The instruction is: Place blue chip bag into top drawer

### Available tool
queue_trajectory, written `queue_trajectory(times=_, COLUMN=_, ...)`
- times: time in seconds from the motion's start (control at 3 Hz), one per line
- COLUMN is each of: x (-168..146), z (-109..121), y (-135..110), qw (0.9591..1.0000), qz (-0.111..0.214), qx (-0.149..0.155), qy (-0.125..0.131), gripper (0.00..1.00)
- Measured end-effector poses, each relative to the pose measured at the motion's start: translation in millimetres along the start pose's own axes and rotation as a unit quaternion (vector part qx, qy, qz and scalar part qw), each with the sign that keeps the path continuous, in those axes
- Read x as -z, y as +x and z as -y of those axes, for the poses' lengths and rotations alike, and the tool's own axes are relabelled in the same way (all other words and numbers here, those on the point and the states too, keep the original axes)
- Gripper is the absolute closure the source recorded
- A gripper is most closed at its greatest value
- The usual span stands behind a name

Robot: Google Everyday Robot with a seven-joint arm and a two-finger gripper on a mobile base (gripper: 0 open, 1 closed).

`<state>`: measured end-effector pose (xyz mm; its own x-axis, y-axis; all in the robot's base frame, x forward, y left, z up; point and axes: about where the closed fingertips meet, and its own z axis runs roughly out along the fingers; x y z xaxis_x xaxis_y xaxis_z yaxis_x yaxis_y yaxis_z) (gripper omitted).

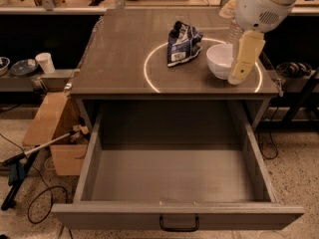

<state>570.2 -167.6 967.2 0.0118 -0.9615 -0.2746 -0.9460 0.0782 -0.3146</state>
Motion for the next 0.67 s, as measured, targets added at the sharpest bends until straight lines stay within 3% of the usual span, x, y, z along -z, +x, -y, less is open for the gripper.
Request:
queue_trajectory(times=0.33, x=-6, z=12, y=-12, qw=0.9998, qz=0.01, qx=0.015, qy=-0.002, gripper=0.0)
queue_trajectory(times=0.67, x=-32, z=41, y=-39, qw=0.9984, qz=0.035, qx=0.041, qy=-0.017, gripper=0.0)
